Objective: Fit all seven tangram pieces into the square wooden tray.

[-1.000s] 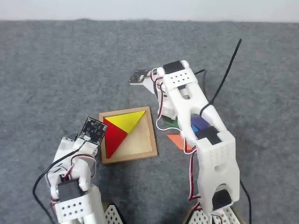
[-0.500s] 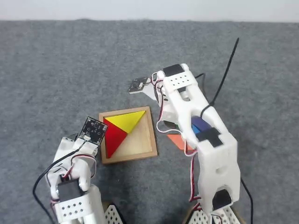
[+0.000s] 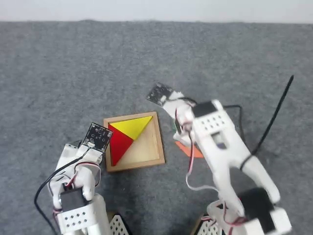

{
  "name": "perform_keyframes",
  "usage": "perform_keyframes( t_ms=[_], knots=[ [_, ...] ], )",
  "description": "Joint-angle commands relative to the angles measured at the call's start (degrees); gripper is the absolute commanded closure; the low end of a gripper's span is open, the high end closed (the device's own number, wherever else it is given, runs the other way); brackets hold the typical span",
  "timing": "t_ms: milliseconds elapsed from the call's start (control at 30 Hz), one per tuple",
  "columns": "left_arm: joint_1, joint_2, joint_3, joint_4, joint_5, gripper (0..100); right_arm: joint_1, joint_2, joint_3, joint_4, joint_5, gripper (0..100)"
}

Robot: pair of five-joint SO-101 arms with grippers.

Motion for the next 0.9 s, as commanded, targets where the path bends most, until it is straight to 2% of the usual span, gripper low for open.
perform_keyframes(
  t_ms=[0,167,367,600,867],
  knots=[
    [-0.4,-1.1,-0.7,0.2,-0.5,82,2.9,-5.6,3.8,-5.4,-5.4,77.9],
    [-0.4,-1.1,-0.7,0.2,-0.5,82,8.7,-3.5,2.3,-6.5,-13.9,77.9],
    [-0.4,-1.1,-0.7,0.2,-0.5,82,13.2,2.4,-1.7,-6.1,-15.8,77.9],
    [-0.4,-1.1,-0.7,0.2,-0.5,82,14.9,14.5,-7.2,-8.6,-8.9,77.5],
    [-0.4,-1.1,-0.7,0.2,-0.5,82,15.0,25.4,-17.0,-5.1,-1.5,77.5]
  ],
)
